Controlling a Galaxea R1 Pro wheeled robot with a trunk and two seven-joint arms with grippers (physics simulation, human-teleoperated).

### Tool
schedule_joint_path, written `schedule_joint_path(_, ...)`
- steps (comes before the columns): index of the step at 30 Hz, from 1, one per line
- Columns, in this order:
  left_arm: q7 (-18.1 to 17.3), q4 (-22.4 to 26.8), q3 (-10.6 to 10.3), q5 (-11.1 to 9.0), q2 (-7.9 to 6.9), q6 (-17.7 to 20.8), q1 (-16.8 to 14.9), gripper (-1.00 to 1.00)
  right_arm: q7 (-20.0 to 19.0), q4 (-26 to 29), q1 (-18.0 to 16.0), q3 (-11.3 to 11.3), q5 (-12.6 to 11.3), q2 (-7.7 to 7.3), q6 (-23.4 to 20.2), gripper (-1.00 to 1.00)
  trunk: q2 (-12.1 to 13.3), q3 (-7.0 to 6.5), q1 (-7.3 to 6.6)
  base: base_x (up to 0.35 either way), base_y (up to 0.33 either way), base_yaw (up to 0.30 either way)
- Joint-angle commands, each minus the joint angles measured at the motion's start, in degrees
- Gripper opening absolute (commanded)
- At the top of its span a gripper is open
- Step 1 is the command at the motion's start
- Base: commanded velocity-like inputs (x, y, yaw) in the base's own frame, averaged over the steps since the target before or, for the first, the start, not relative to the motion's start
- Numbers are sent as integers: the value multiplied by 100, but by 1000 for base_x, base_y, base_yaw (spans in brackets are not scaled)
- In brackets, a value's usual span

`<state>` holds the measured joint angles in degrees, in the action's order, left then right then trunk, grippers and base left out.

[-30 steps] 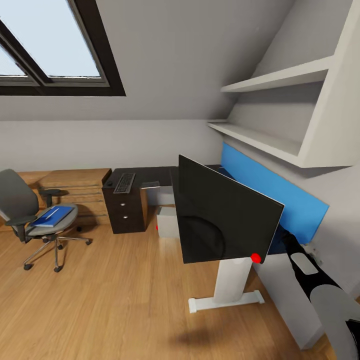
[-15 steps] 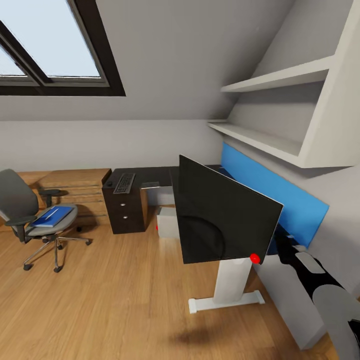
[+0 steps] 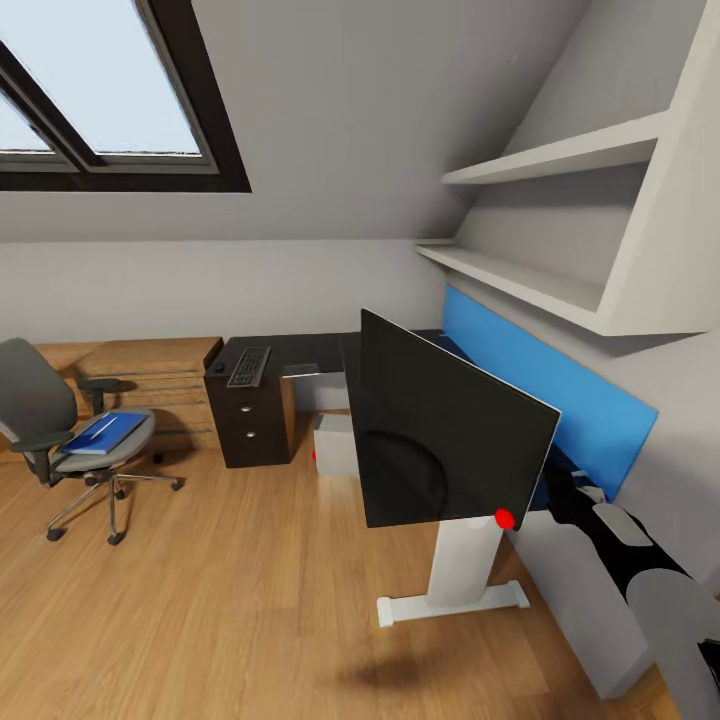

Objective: In the bedroom, organize the workspace by keeping the computer under the desk, ensuring the monitor is on the desk, placing the keyboard on the desk next to the monitor, placing the mouse on the desk next to the keyboard, moving the folder from the swivel chair onto the desk next to the mouse, stacking the notebook on top of the folder with the pen on top of the notebook, and positioning the swivel chair next to the desk.

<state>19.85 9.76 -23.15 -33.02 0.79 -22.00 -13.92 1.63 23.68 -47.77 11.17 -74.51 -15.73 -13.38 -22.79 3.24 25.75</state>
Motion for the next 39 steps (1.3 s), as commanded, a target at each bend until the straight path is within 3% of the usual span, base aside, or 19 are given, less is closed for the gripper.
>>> schedule_joint_path(1, 36, 0, -49, -30, 0, -15, -5, 100, -109, 6, -4, 27, -22, 6, -27, 100, -13, 13, 4, 0, 0, 0)
schedule_joint_path(8, 36, 0, -49, -30, -2, -15, -5, 100, -466, -23, -4, 16, -12, 37, -20, 100, -13, 13, 4, 0, 0, 0)
schedule_joint_path(20, 36, 0, -49, -30, -5, -15, -5, 100, -482, -51, -4, 1, -14, 98, -28, 100, -13, 13, 4, 0, 0, 7)
schedule_joint_path(39, 36, 0, -40, -35, -9, -24, -5, 100, -480, -73, -4, 0, -3, 105, 1, 100, -13, -8, 4, 0, 0, 152)
